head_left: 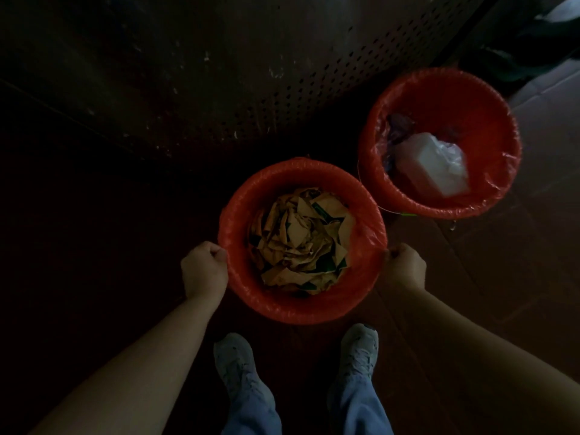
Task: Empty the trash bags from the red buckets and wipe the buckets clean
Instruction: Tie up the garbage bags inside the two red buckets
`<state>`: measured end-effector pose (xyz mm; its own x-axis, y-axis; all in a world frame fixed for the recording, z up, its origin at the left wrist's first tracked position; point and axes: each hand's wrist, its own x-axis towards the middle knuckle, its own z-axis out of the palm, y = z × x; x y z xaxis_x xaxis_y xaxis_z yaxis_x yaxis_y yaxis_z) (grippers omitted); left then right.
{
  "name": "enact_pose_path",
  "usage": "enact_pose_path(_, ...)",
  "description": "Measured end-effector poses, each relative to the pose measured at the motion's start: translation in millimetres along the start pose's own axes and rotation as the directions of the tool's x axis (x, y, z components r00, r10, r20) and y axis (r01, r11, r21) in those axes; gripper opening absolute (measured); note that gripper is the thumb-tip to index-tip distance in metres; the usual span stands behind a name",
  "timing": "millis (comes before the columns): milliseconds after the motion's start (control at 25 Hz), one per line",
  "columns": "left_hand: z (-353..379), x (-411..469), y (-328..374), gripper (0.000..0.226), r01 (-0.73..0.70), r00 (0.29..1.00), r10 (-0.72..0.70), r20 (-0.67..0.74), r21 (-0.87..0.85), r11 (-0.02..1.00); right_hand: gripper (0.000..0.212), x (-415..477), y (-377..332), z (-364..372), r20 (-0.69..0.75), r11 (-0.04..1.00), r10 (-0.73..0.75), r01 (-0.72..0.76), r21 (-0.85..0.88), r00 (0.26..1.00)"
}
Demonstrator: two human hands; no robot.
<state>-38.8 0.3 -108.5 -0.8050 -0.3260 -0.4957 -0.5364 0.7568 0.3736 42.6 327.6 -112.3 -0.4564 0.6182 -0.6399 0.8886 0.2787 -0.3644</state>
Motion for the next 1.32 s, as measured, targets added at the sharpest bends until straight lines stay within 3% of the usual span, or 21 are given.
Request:
enact_pose_path(280,7.0,-18.4,26.1,0.016,-0.133,0.987,0.127,0.095,0.06,0.989,0.017,-26.7,-20.7,8.0,0.043,0.986,-0.159,0.156,0.057,0.986)
enact_pose_path(560,17.9,-18.3,24.1,0.023,-0.264,0.958,0.243,0.152,0.135,0.955,0.026,-40.5,-31.2,25.2,0.114,0.93,-0.309,0.325,-0.171,0.944)
enact_pose_path(680,7.7,-16.7,17.9,0.02,-0.332,0.943,0.326,0.065,0.135,0.934,0.02,-41.3,-29.3,22.3,0.164,0.917,-0.323,0.351,-0.189,0.932)
enact_pose_path(800,-6.8,-15.0,11.5,0.032,-0.287,0.953,0.3,-0.033,0.208,0.935,0.016,-34.6,-26.6,2.9,0.009,0.972,-0.233,0.233,-0.034,0.972)
enact_pose_path(880,-11.8,-9.1,9.1,0.05,-0.136,0.99,0.142,-0.021,0.194,0.972,0.024,-23.2,-24.7,-12.1,-0.097,0.991,-0.121,0.126,0.041,0.988)
enact_pose_path(960,-10.9,2.3,5.0,0.055,0.007,1.0,-0.007,0.0,0.122,0.993,0.044,-12.2,-20.5,-20.9,-0.015,0.995,0.007,-0.005,0.102,1.0)
enact_pose_path(1040,-10.1,13.6,0.1,0.043,0.041,0.999,-0.042,0.017,0.07,0.997,0.058,-5.8,-16.1,-24.7,0.136,0.972,0.143,-0.165,0.168,0.98)
enact_pose_path(1160,-9.5,16.2,-2.3,0.03,0.034,0.999,-0.034,0.007,-0.007,0.999,0.049,-2.3,-10.9,-26.0,0.288,0.906,0.212,-0.299,0.3,0.934)
enact_pose_path(1320,-12.0,13.6,1.9,0.025,0.035,0.999,-0.035,-0.002,-0.082,0.996,0.04,0.3,-9.7,-21.7,0.267,0.895,0.203,-0.289,0.339,0.942)
